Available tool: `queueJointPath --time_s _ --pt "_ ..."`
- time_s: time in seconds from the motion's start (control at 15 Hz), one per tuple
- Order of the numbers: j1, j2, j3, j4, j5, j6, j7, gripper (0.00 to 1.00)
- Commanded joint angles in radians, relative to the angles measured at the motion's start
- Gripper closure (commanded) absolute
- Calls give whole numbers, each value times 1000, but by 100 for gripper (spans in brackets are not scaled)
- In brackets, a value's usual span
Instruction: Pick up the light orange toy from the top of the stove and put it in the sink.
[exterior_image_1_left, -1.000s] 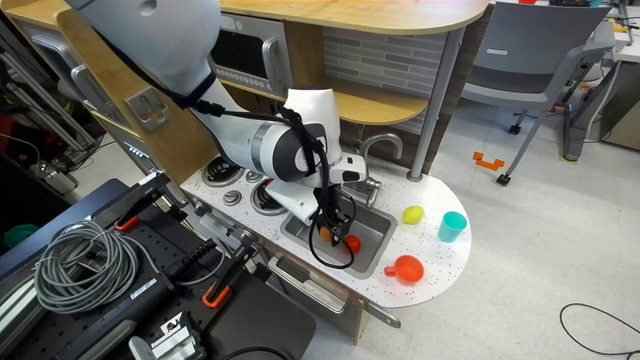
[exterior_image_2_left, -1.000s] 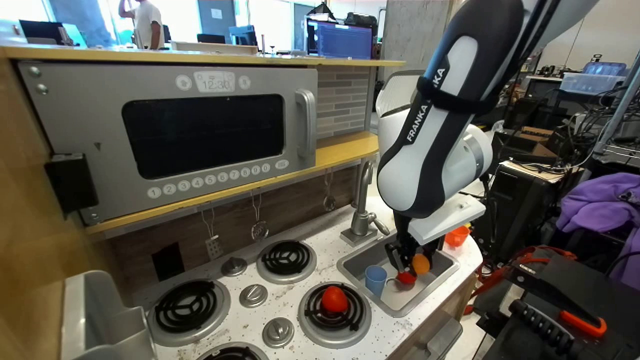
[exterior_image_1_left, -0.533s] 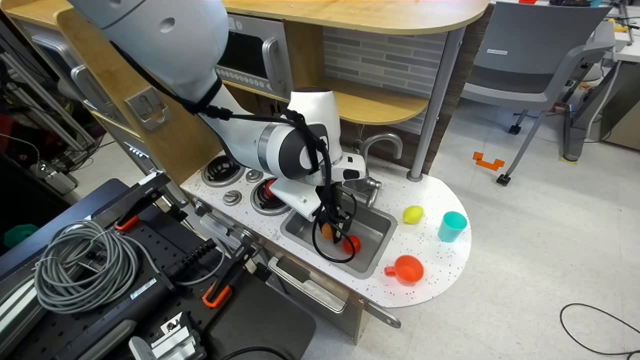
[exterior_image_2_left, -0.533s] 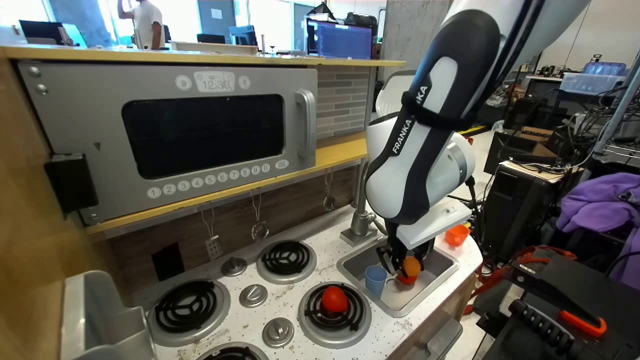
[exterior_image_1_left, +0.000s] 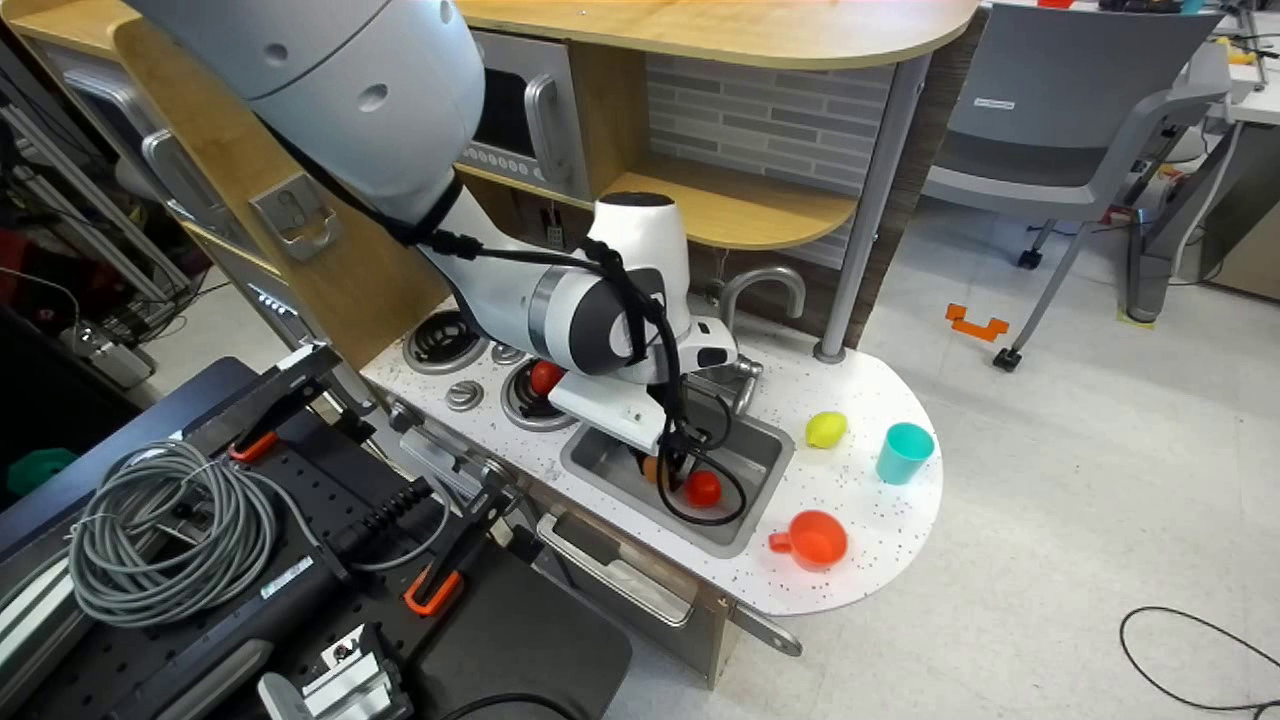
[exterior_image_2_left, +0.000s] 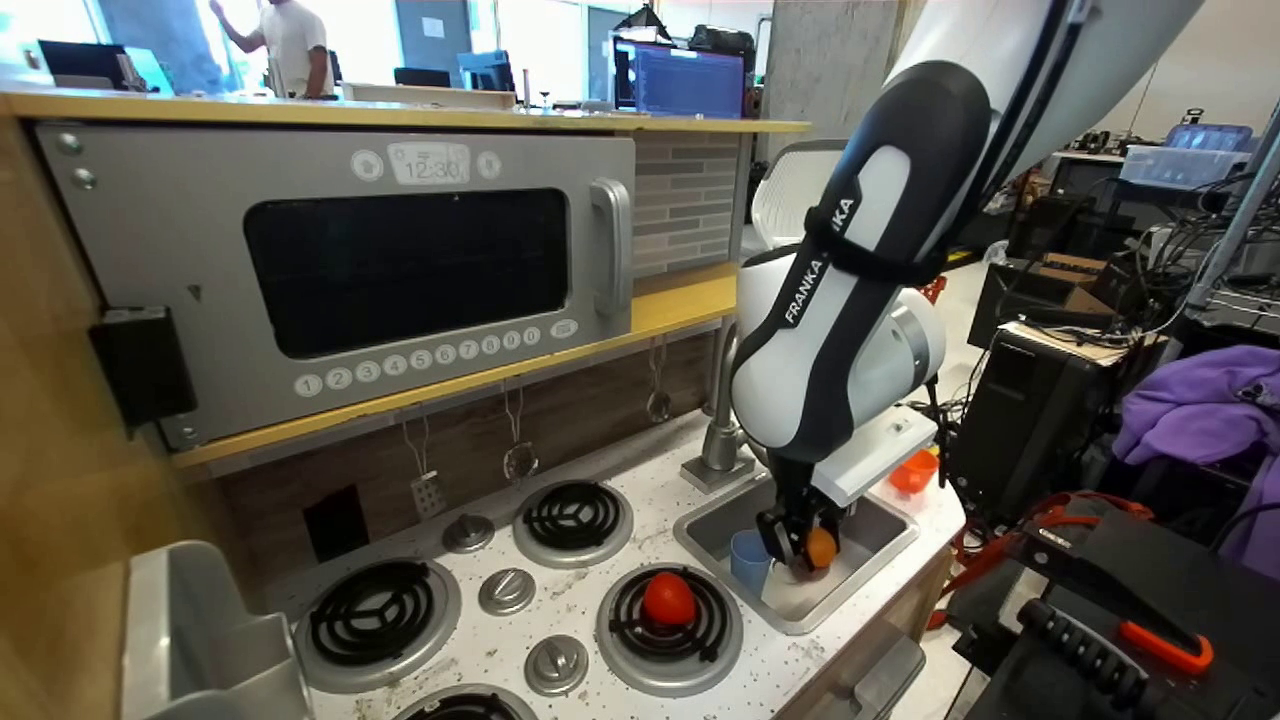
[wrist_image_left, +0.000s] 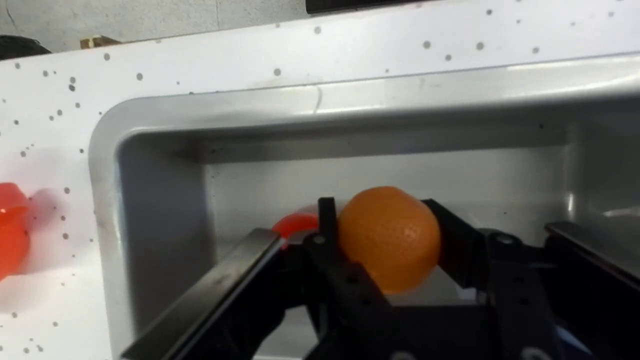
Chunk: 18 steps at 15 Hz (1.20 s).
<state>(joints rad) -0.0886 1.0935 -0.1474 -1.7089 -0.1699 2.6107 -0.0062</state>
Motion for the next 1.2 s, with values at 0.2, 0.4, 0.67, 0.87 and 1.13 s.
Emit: queueJointPath --time_s 0.2,0.4,0.67,0.87,1.13 --pt "-85 34 67 26 -25 -1 -258 80" --pt "-87 40 67 29 -33 0 -315 80" --pt "-75 43 68 27 -41 2 -352 80" --pt "-63 51 68 32 -56 0 -359 80" --pt "-58 54 72 34 -75 -7 -362 22"
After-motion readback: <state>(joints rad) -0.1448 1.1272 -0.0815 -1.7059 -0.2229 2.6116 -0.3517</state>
